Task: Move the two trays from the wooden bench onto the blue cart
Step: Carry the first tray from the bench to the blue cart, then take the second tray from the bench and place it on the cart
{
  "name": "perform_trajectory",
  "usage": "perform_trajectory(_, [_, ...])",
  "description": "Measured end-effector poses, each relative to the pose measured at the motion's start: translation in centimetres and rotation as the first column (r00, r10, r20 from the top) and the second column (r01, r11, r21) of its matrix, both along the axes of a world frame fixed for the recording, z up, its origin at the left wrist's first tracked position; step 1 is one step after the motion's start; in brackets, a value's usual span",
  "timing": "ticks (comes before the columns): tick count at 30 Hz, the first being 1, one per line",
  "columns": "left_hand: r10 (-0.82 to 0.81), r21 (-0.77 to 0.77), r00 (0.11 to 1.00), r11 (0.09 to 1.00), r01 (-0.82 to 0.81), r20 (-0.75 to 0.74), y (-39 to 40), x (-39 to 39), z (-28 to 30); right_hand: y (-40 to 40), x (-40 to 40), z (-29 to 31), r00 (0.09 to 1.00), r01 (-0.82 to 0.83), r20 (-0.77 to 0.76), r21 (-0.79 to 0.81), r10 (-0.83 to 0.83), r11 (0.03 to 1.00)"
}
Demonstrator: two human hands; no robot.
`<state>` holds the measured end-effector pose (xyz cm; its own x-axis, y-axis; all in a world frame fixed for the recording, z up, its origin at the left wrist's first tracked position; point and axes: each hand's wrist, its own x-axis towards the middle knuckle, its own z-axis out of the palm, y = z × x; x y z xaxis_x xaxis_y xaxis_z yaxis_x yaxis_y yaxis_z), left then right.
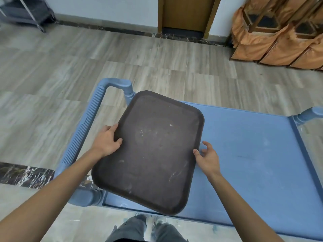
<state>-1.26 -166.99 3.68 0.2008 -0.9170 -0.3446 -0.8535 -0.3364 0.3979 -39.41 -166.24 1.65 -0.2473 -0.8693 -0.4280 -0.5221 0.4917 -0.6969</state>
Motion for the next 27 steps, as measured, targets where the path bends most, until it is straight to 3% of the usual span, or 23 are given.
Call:
perform_trajectory(2, [-0.089,-0.041,0.988,0.995,0.095,0.129,1.5,-0.9,0.5,0.5,0.5,0.2,0.967,-0.158,-0.218,-0.109,0.132,0.981])
perform_trajectory(5, [-0.259,-0.091,0.907,0.948,0.305,0.333,3.7,-2.2,1.7,0.8,2.1,0.9,0.876,-0.372,-0.398,-0.2,0.272,0.906])
perform_trajectory(9, [-0.227,-0.243,0.861,0.898,0.366,0.456,6.3,-1.9,3.6,0.8,5.8,2.6,0.759,-0.584,-0.511,-0.26,0.404,0.769])
perform_trajectory(13, [-0.036,-0.359,0.89,0.907,0.22,0.455,8.9,1.0,5.3,0.7,11.1,4.9,0.68,-0.704,-0.554,-0.312,0.48,0.638])
perform_trajectory(20, [0.186,-0.357,0.918,0.933,-0.052,0.351,15.6,10.0,5.6,2.8,24.5,8.3,0.53,-0.848,-0.54,-0.36,0.654,0.39])
perform_trajectory(27, [0.432,-0.343,0.857,0.879,-0.33,0.283,24.4,21.1,5.3,6.9,40.1,8.5,0.367,-0.922,-0.554,-0.326,0.747,0.211])
